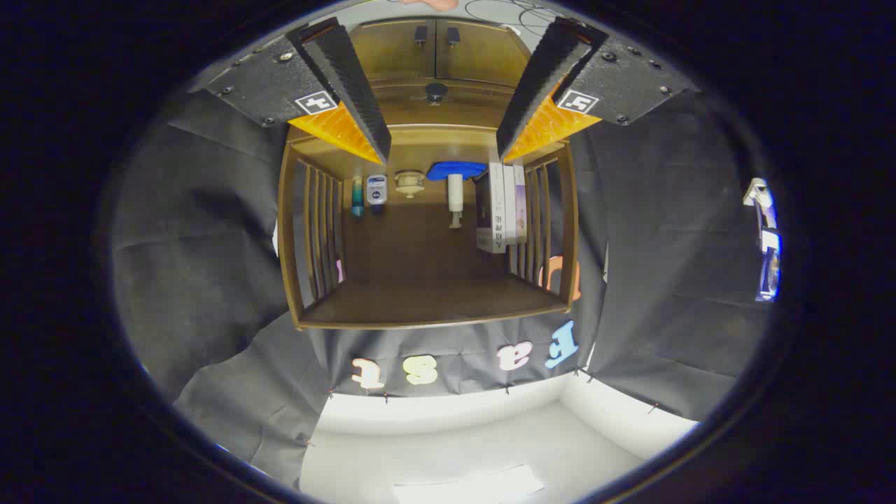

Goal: Pull open the drawer, take out the items inside it, and place them on the countertop above the cabinet.

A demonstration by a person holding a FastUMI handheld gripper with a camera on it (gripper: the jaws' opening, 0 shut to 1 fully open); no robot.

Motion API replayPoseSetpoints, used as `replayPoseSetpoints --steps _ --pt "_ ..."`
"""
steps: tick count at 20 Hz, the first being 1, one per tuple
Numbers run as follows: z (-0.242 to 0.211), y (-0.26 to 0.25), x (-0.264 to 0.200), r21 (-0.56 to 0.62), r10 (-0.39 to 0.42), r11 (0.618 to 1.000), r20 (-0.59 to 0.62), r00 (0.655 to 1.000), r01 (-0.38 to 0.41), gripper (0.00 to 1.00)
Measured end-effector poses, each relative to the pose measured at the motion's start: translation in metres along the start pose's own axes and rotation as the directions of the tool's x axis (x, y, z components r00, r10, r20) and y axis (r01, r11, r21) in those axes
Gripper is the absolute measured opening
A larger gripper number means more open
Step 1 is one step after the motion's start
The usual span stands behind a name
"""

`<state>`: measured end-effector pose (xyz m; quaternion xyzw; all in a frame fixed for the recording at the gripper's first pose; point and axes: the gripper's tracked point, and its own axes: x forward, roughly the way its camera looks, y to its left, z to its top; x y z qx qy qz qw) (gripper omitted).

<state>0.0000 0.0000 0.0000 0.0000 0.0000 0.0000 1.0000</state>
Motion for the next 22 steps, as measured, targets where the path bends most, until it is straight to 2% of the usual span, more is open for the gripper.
replayPoseSetpoints --steps 11,22 --pt "-0.019 0.008 0.02 0.002 0.007 1.0 -0.021 1.0 -0.007 0.99" --pt "-0.11 0.0 0.1 -0.009 -0.019 1.0 -0.176 0.984 0.017 0.99"
